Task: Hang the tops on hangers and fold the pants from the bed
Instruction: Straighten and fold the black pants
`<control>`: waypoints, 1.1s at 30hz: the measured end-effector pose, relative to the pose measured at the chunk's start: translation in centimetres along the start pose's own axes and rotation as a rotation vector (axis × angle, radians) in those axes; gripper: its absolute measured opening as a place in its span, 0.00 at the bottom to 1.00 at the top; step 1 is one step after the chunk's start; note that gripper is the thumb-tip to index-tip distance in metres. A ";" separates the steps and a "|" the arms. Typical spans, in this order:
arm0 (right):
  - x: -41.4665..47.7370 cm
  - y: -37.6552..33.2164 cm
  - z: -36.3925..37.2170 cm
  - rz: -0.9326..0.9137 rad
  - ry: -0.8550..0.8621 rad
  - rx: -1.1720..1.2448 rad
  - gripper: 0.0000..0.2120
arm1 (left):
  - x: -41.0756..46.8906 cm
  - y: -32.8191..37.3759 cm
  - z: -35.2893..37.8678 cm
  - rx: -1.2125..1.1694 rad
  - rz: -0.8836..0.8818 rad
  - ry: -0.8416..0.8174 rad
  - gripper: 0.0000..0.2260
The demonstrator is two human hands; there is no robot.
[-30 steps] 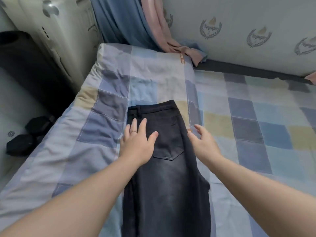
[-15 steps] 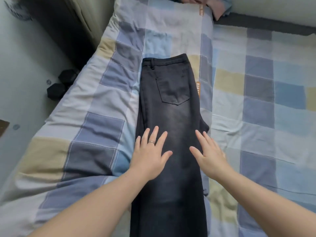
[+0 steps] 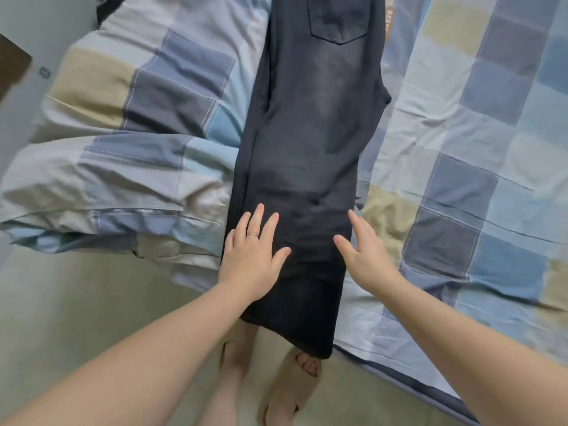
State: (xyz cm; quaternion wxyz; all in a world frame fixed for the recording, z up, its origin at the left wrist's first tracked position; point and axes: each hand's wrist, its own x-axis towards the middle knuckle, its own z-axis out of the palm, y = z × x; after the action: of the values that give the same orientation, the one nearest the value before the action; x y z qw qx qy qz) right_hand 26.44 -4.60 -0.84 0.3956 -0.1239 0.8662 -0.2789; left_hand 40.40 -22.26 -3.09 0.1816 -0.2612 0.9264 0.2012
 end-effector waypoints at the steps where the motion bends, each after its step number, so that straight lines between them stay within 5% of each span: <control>1: -0.3 0.9 0.9 0.008 -0.005 0.021 0.30 | -0.5 -0.3 0.6 -0.028 -0.020 0.015 0.31; 8: -1.7 5.4 6.6 0.097 0.022 0.301 0.28 | -2.9 -2.9 4.1 -0.340 -0.175 0.155 0.33; 17: -3.5 7.1 11.6 0.240 0.196 0.519 0.03 | -4.6 -5.7 7.1 -0.717 -0.394 0.056 0.20; 26: -5.7 6.1 14.3 0.201 0.149 0.533 0.05 | -7.4 -8.5 6.5 -0.570 -0.260 0.335 0.20; 33: -5.0 6.3 15.7 0.220 0.223 0.188 0.09 | -6.3 -9.7 7.1 -0.507 -0.311 0.236 0.16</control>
State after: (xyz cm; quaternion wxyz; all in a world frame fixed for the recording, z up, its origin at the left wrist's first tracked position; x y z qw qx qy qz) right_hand 41.62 -3.34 -9.71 0.3353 0.0407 0.8831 -0.3257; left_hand 52.49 -23.97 -9.10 0.0305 -0.4583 0.8104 0.3638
